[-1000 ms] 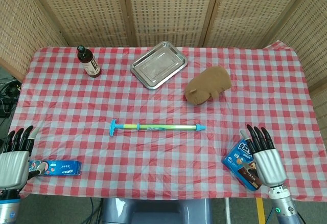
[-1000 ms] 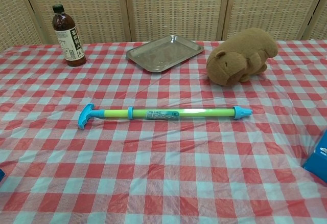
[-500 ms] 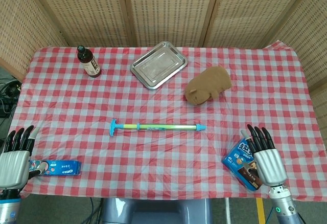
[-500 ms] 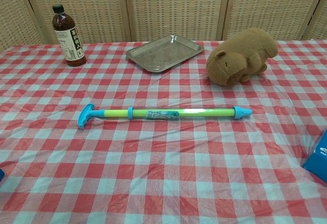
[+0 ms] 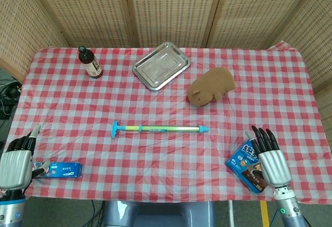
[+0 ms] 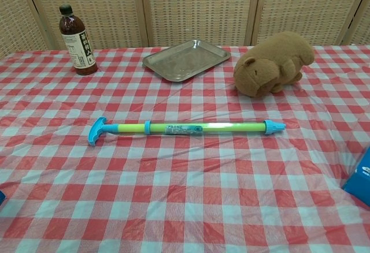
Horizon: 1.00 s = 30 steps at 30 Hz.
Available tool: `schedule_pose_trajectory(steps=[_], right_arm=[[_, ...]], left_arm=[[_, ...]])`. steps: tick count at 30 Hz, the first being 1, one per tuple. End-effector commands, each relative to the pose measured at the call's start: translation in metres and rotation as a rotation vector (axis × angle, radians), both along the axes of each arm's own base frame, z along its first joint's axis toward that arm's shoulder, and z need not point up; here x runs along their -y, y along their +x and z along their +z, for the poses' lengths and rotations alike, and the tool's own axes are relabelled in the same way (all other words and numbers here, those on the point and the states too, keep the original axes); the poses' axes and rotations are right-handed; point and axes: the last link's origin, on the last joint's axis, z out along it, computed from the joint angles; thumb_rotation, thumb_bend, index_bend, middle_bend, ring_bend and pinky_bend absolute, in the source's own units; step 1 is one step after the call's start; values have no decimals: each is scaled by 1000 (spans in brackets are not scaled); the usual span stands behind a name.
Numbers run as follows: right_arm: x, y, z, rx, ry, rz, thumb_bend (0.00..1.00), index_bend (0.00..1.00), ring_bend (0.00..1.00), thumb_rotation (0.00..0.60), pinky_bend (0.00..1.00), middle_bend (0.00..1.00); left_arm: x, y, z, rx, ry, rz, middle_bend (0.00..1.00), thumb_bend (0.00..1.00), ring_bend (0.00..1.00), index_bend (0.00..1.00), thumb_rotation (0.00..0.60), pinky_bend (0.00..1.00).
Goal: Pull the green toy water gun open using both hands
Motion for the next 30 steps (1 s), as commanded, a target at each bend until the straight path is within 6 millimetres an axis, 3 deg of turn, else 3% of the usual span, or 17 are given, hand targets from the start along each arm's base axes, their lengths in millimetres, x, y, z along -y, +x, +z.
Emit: schedule_pose_trajectory(steps=[1,4,10,20,30], right_arm=[[2,-1,1,6,-3,-4,118,0,0,600,0,0],[3,-1,2,12,-3,-10,118,0,0,600,0,0],[4,-3,2,15,2,-15,117,0,0,600,0,0],[10,-8,7,29,-5,-46,117,0,0,600,0,0],[19,-16,7,34,-1,-78,116,0,0,600,0,0]], left_arm=[[-17,7,-6,15,-26,-15,730,178,728,126,600,635],[-34,21,-10,26,-60,-39,828,199,807,242,600,700],[-73,52,-21,45,-131,-63,914,276,874,436,600,766],[-139,84,-57,-1,-240,2,920,287,878,430,600,768],[-177,111,-94,26,-355,46,920,356,878,446,600,768]])
